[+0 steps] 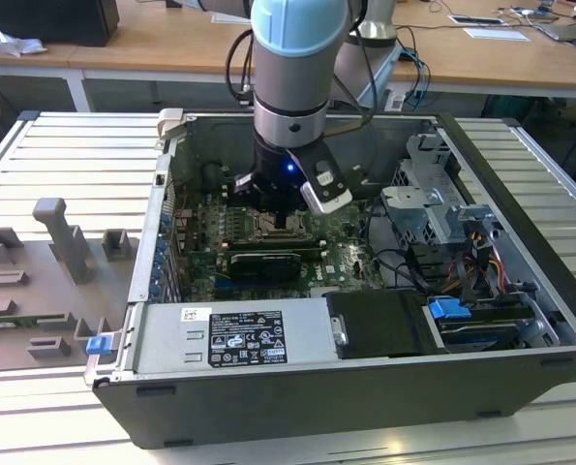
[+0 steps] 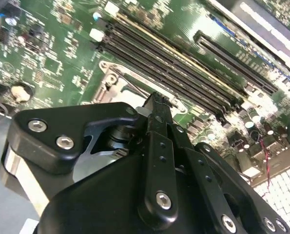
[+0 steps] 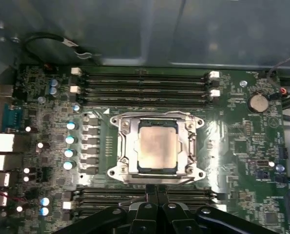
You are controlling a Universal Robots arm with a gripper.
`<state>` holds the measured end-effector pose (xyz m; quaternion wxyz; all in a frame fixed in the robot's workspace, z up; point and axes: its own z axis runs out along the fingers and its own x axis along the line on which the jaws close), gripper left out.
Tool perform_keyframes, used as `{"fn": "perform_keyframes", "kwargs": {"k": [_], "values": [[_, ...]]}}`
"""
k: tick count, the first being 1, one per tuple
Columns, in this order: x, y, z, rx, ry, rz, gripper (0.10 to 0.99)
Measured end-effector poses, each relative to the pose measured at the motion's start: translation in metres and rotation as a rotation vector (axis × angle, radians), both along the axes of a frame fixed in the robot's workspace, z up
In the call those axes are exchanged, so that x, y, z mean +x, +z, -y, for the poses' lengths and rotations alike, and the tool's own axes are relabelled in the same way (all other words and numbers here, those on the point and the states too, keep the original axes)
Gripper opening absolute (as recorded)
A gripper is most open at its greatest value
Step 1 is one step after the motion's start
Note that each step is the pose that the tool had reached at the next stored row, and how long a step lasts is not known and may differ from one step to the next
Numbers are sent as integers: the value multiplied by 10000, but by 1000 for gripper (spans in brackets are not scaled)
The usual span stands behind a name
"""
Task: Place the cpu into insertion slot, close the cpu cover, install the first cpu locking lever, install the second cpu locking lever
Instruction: 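Install the second cpu locking lever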
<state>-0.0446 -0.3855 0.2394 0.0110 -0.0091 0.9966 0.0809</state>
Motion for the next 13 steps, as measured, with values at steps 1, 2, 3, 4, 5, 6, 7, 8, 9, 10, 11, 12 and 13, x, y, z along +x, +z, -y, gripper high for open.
{"fn": "perform_keyframes", "kwargs": {"k": [1, 2, 3, 4, 5, 6, 7, 8, 9, 10, 11, 12, 13], "values": [[-21, -4, 1, 29, 3, -1, 106], [-56, -17, 0, 82, 11, 0, 106], [-61, -36, 0, 94, 14, 1, 106], [-62, -52, 0, 96, 16, 1, 106], [-62, -88, 0, 99, 17, 0, 106], [-63, -126, 1, 104, 15, 0, 106], [-70, -156, 1, 143, 11, 0, 106], [-101, -164, 23, 419, 41, 0, 106], [-137, -164, 62, 488, 86, 8, 106], [-189, -165, 121, 542, 175, 19, 106], [-203, -165, 123, 564, 207, 19, 106], [-214, -166, 125, 581, 230, 19, 106], [-238, -172, 130, 627, 278, 18, 106]]}}
